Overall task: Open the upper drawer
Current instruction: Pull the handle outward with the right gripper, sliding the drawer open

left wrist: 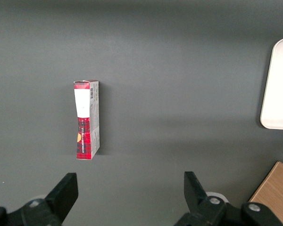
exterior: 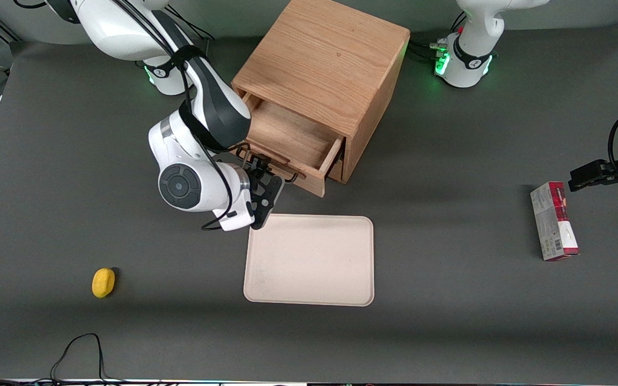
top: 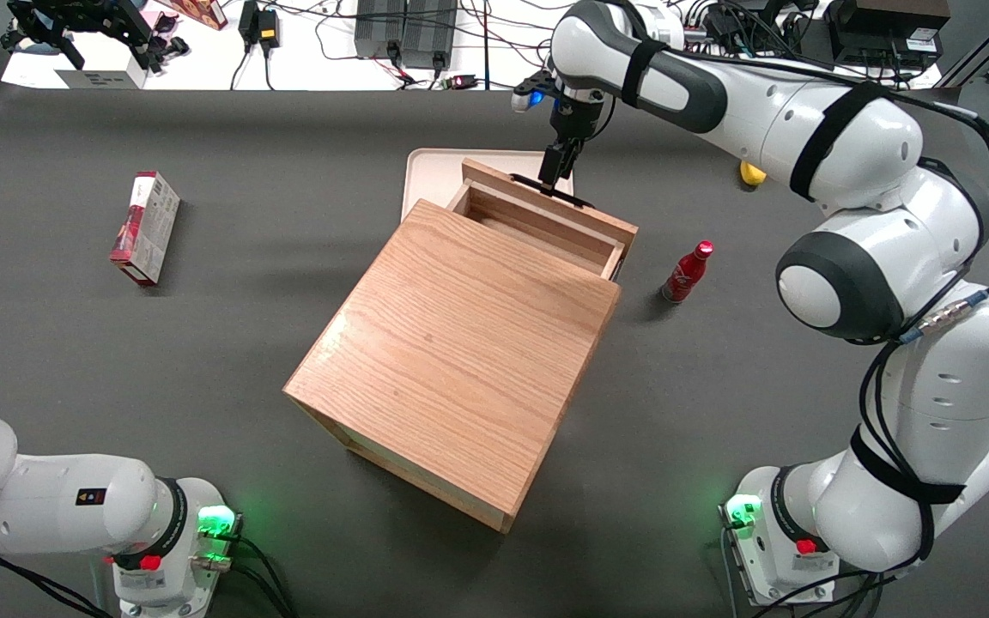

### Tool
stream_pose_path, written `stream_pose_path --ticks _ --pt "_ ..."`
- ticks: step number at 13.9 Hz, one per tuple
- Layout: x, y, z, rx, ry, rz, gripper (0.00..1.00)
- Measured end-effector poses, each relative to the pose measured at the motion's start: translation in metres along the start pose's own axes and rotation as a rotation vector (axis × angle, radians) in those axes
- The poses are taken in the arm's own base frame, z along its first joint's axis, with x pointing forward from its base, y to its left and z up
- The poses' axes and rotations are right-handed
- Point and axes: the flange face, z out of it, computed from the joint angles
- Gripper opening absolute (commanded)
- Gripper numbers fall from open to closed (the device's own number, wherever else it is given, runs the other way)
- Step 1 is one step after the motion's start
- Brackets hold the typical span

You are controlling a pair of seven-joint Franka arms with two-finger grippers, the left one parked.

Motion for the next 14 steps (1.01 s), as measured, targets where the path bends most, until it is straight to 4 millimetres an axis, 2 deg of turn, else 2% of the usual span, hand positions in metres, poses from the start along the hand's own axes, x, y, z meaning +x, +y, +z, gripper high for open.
stream_pose_path --ticks 3,9,14 --pt "0.0 0.009 -0.004 -0.005 0.01 0.0 1.0" --pt "-0.016 0.043 -0.016 -0.011 0.039 0.028 1.0" --pt "-0.018 0.061 -0.022 -0.025 0.066 0.043 1.0"
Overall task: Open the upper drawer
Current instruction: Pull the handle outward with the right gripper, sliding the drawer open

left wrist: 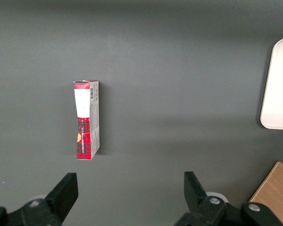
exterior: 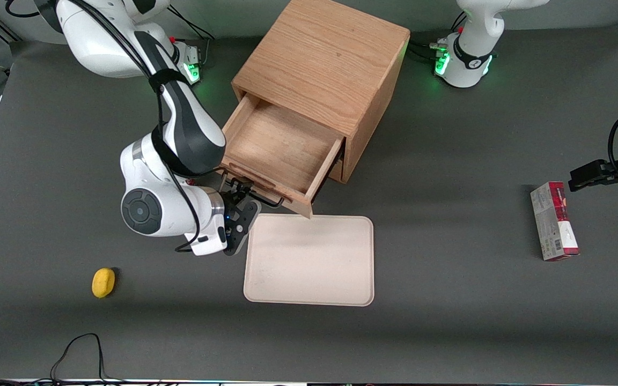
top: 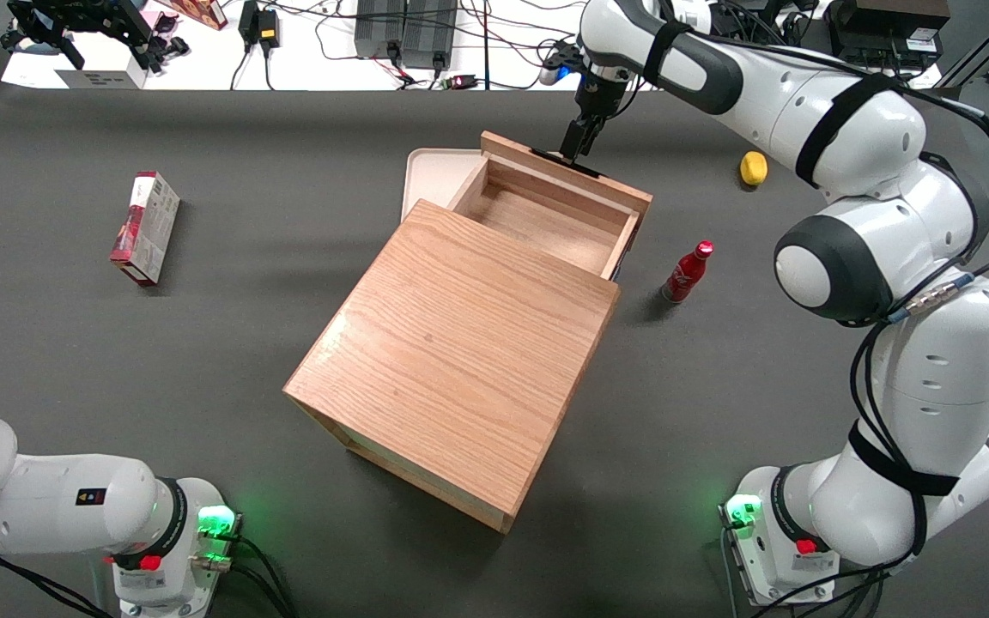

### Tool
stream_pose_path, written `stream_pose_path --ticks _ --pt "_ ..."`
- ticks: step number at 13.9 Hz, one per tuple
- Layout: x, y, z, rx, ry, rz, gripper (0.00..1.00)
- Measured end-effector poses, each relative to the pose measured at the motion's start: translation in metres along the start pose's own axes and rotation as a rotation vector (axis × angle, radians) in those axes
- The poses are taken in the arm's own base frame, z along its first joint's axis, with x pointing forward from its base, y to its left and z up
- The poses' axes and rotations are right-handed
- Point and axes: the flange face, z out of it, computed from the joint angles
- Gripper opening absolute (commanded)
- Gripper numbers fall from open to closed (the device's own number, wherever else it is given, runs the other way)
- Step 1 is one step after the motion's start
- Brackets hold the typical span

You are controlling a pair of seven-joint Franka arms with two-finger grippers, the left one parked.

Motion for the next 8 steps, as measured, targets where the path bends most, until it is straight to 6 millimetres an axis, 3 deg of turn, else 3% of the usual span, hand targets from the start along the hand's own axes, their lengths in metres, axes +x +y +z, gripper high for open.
stream_pose_path --ticks 8 --pt "0.011 0.021 0.002 -0.035 0.046 0.007 1.0"
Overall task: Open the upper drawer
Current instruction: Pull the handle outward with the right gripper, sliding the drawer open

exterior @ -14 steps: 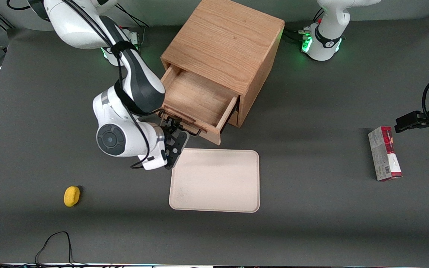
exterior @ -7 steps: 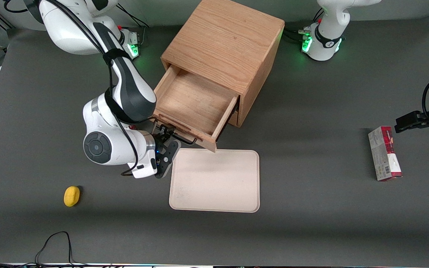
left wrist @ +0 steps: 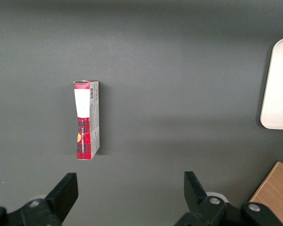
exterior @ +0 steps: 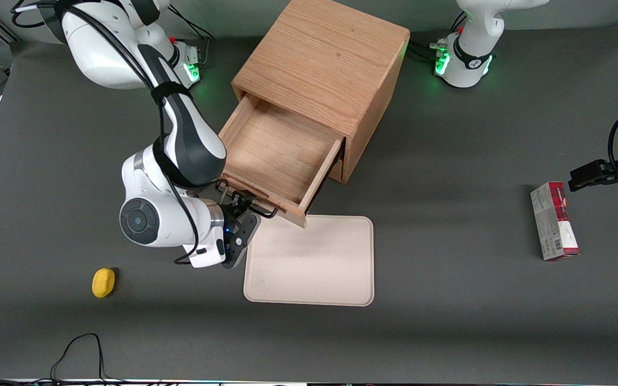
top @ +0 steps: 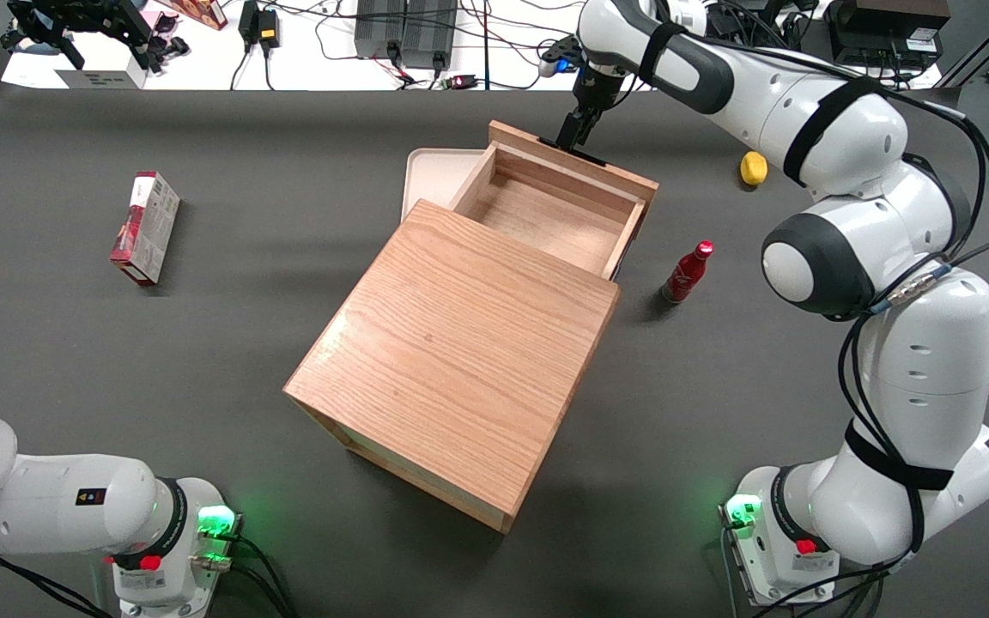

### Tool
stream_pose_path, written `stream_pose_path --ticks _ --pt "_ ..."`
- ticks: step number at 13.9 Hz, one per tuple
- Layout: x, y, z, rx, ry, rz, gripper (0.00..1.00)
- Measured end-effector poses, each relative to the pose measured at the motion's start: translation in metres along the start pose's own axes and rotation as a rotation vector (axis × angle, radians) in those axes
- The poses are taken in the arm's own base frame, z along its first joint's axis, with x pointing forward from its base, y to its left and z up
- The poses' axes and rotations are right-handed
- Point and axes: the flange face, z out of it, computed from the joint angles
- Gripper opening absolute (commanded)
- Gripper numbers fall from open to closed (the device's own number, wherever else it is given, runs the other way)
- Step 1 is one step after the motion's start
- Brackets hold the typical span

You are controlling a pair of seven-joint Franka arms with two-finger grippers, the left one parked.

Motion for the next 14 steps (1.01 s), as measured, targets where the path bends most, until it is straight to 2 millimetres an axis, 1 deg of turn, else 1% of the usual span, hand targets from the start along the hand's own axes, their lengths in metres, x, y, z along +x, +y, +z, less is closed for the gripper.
stream_pose_path --ticks 7,11,14 --pt "-0.012 0.025 -0.01 -0.008 0.02 0.021 1.0" --pt "-0.015 0.029 -0.015 -0.009 0.024 0.014 1.0" --pt "-0.018 0.033 -0.022 -0.012 0.03 0.015 1.0"
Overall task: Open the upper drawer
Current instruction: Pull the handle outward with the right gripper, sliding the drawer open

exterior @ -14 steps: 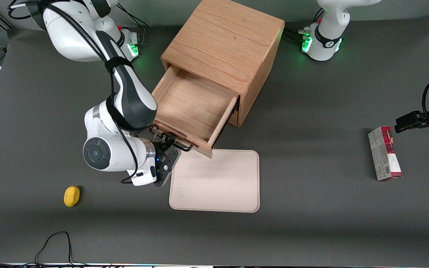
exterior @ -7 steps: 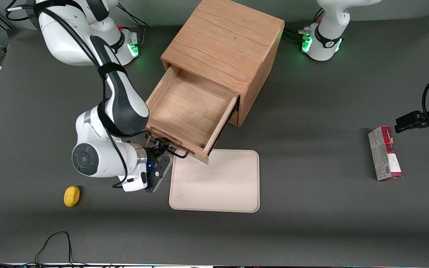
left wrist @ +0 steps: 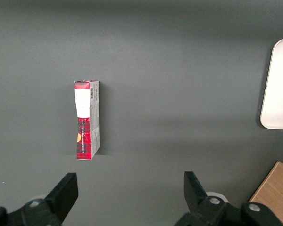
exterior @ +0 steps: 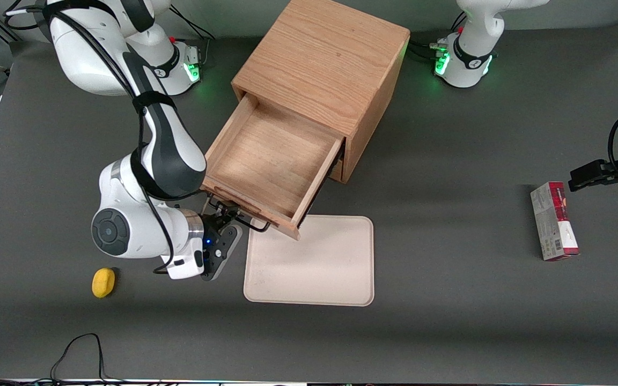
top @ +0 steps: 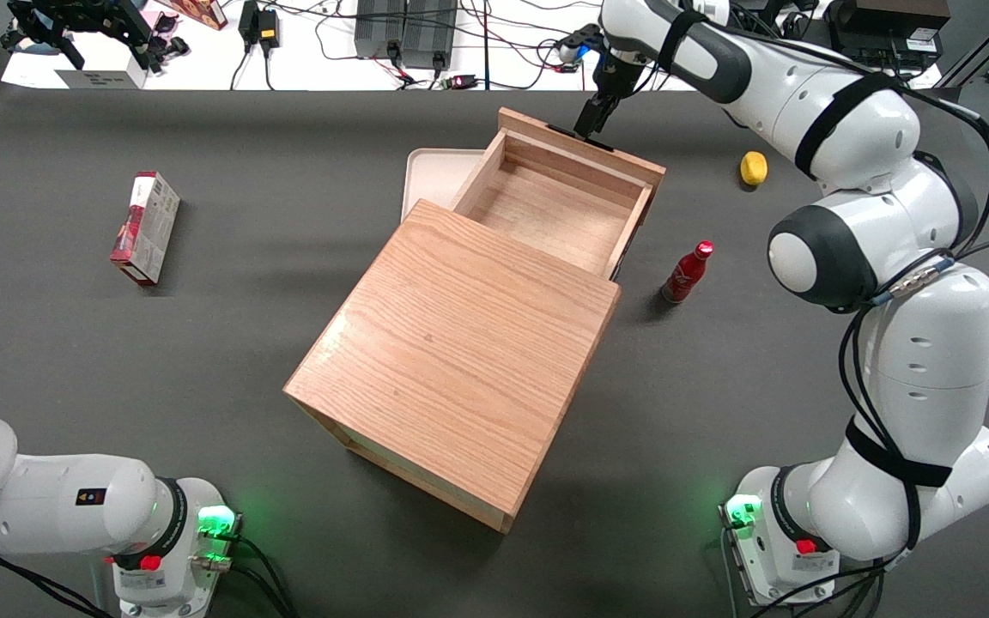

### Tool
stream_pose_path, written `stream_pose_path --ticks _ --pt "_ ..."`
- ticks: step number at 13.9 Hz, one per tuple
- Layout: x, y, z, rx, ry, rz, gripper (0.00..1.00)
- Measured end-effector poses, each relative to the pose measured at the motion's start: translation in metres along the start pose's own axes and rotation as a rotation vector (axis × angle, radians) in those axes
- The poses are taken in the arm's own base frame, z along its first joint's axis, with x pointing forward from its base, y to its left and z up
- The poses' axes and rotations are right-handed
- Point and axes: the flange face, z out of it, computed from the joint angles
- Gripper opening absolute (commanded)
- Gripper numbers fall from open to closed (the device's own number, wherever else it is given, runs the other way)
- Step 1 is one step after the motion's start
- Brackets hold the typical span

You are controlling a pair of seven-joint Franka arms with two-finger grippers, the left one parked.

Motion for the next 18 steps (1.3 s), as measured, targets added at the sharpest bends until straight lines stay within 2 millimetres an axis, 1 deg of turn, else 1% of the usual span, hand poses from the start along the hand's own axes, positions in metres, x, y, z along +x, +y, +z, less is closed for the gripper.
stream_pose_path --ticks 3,15,18 --pt "-0.003 0.003 -0.005 0.0 0.002 -0.002 1.0" --pt "-0.007 0.008 -0.01 0.005 0.003 -0.003 1.0" --pt "-0.006 0.007 -0.029 -0.005 0.02 -0.01 1.0"
